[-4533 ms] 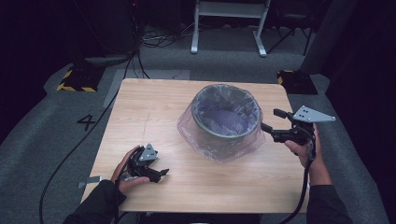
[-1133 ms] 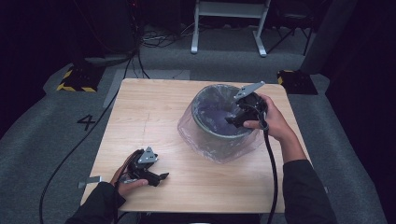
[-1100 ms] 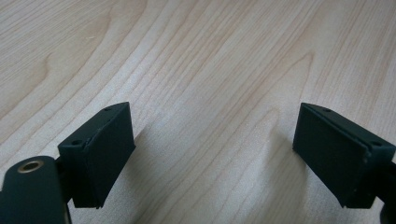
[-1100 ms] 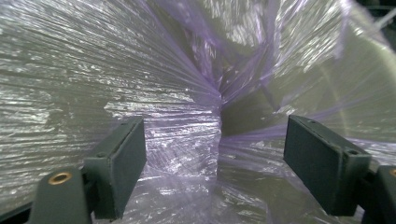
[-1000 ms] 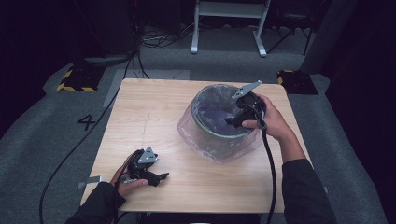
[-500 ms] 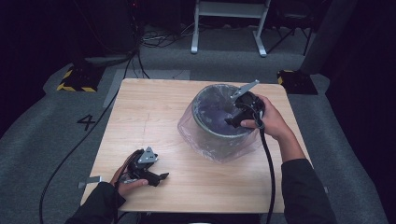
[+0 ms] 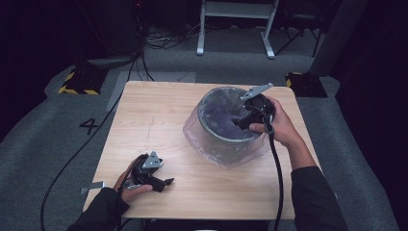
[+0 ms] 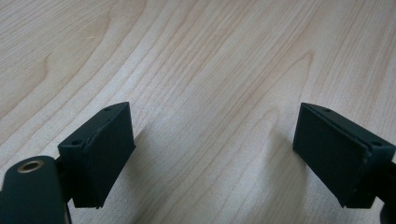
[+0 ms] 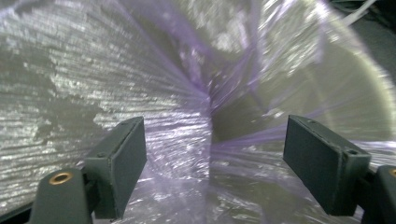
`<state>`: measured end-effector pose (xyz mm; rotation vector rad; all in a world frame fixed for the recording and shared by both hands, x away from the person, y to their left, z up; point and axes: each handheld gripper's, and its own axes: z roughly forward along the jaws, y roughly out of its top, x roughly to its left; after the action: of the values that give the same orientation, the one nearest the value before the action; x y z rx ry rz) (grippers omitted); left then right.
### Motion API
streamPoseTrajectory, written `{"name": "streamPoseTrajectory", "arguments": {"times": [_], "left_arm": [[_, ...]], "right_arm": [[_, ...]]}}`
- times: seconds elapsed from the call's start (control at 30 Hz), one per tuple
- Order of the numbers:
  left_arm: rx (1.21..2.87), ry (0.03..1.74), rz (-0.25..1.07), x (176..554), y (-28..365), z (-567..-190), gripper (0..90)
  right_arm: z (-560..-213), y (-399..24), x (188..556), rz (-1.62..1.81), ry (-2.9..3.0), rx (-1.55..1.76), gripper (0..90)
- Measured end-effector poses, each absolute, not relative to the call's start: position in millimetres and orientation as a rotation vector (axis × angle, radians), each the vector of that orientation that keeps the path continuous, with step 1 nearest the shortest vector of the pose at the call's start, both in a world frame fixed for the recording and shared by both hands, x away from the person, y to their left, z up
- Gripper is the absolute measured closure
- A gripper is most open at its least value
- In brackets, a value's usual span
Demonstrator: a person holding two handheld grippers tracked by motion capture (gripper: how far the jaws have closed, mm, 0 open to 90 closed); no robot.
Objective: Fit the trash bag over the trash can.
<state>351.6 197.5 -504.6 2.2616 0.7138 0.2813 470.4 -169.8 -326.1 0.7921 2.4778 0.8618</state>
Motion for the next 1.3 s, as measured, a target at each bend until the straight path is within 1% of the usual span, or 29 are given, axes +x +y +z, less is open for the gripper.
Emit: {"name": "streamPoseTrajectory", "arguments": {"times": [0.37,0.6,0.93,1.3], "left_arm": [[2.261,0.714,0.282,352,197,-505,12.2],[2.262,0.713,0.282,352,197,-505,12.2],[2.262,0.714,0.282,352,198,-505,12.2],[2.261,0.714,0.282,352,197,-505,12.2]], "right_arm": [[-319,-178,463,1.005,2.410,0.796,20.9],[-313,-183,456,1.104,2.384,0.768,21.8],[-309,-191,446,1.127,2.340,0.762,22.3],[-306,-200,431,1.161,2.362,0.725,20.4]]}}
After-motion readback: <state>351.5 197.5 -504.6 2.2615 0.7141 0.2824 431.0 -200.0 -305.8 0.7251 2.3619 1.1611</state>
